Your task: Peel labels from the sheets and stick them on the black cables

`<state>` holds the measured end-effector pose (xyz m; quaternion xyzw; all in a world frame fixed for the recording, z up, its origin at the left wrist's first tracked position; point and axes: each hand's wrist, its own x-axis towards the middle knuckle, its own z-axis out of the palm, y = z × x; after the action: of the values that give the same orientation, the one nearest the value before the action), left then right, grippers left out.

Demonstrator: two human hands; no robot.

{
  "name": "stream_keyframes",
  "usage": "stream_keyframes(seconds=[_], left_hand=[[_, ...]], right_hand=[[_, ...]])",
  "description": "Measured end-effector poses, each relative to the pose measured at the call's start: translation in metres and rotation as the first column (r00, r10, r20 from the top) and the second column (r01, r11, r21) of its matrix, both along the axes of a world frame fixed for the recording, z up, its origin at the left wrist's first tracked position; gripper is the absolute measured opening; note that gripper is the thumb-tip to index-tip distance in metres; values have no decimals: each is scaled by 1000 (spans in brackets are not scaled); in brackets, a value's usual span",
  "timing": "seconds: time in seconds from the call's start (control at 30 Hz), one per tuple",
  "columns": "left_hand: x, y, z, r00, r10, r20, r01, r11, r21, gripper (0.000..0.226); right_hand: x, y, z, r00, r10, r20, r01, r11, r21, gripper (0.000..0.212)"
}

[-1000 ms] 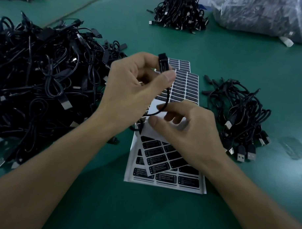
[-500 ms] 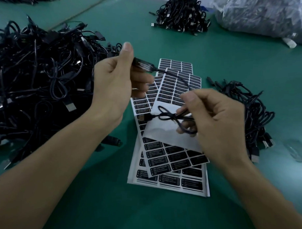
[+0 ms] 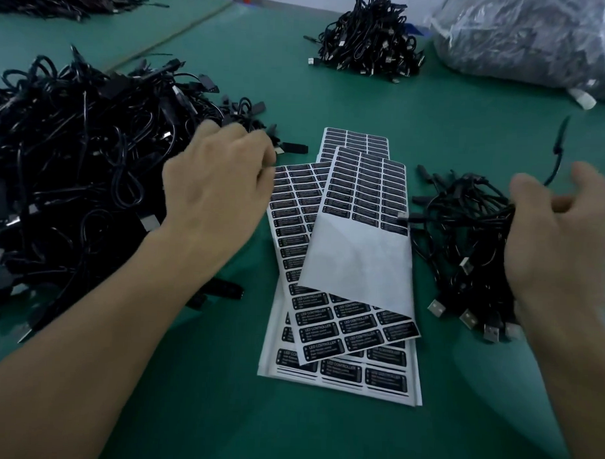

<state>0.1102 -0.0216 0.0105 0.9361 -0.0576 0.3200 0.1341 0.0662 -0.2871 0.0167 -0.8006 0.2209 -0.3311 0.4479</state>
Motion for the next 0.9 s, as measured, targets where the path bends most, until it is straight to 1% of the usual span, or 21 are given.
stream_keyframes(seconds=[0.03,0.07,0.1,0.13,0.2,0.23,0.27,0.33,0.4,0.57,0.63,0.73,0.83,0.9], left_hand=[[2,3,1,999,24,23,-24,999,24,11],[4,7,2,998,55,35,-56,997,45,16],[6,11,2,995,91,44,-94,994,64,21],[8,16,3,990,131,51,-135,987,85,25],[13,24,2,976,213,37,-215,969,125,34],[15,27,1,970,244,11,-243,959,144,38],[17,29,-1,964,264,-17,-258,952,165,41],[19,30,-5,960,277,-51,-262,944,201,45],[21,30,-8,960,275,-49,-258,941,221,48],[32,24,-10,937,333,-104,-315,936,158,61],[36,22,-9,927,355,-119,-336,930,151,59],[39,22,-10,933,345,-102,-331,934,135,41],[40,22,-9,945,321,-62,-320,947,31,35],[39,22,-6,955,298,-6,-297,949,-105,33]], right_hand=[[0,-1,-2,1000,-21,15,22,999,-42,79],[-2,0,-3,999,-22,44,26,995,-95,78],[-5,4,-3,997,-4,81,17,986,-165,70],[-8,8,-4,993,36,114,-6,968,-252,57],[-11,20,-7,973,171,155,-92,903,-421,28],[-12,24,-11,958,242,154,-142,866,-480,17],[-14,28,-14,942,305,141,-193,835,-515,12],[-15,34,-20,911,398,106,-284,793,-539,12],[-16,38,-23,888,451,86,-343,775,-530,13],[-18,45,-28,863,502,55,-400,746,-532,14],[-19,48,-31,858,513,32,-419,735,-533,14],[-19,50,-33,855,519,10,-433,723,-538,15],[-20,49,-33,853,521,13,-433,723,-538,16],[-20,49,-33,854,520,17,-430,724,-539,16]])
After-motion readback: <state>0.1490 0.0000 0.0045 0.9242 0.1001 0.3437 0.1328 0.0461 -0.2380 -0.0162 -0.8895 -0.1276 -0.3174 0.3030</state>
